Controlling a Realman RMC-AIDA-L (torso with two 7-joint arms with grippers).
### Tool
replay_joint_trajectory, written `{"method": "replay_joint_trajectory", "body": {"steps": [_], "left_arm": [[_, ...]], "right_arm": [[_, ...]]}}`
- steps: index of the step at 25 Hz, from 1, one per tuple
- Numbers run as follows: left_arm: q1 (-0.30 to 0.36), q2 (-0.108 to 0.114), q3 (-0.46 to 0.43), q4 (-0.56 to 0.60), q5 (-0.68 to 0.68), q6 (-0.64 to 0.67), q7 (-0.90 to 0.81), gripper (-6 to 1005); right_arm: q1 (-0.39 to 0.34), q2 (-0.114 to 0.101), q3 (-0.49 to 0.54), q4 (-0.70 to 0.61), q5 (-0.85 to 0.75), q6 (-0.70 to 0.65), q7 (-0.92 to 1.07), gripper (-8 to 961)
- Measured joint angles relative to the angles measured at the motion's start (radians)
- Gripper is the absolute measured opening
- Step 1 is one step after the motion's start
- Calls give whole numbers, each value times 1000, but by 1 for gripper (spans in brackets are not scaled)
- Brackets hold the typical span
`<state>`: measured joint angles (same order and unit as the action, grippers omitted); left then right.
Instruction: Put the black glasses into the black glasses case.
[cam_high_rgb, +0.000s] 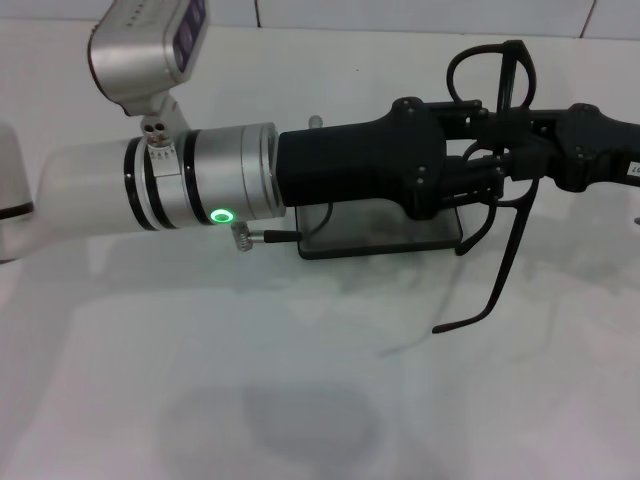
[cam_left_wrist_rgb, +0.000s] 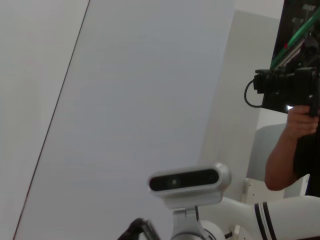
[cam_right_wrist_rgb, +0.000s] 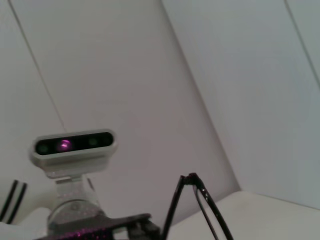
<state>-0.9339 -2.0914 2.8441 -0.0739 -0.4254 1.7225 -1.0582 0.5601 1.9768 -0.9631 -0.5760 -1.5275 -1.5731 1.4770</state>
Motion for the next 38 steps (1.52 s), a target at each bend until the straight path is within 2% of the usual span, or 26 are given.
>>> {"method": "replay_joint_trajectory", "body": {"steps": [11, 26, 30, 32, 35, 38], "left_arm": [[-1, 1, 0, 2, 13, -9, -4, 461], [3, 5, 0, -6, 28, 21, -33, 462], [21, 14, 0, -14, 37, 112, -20, 462], [28, 21, 0, -30, 37, 143, -22, 462], [43, 27, 0, -82, 36, 151, -38, 462], [56, 18, 0, -144, 40, 120, -60, 462]], "right_arm": [[12, 0, -35, -5, -18, -31, 20, 109], [11, 11, -28, -7, -37, -38, 13, 109], [-6, 3, 19, -7, -31, -1, 13, 107], [-17, -5, 67, -8, -30, -25, 15, 107], [-25, -23, 164, -9, -28, -158, 20, 107], [-26, -28, 274, -9, -14, -293, 20, 108]]}}
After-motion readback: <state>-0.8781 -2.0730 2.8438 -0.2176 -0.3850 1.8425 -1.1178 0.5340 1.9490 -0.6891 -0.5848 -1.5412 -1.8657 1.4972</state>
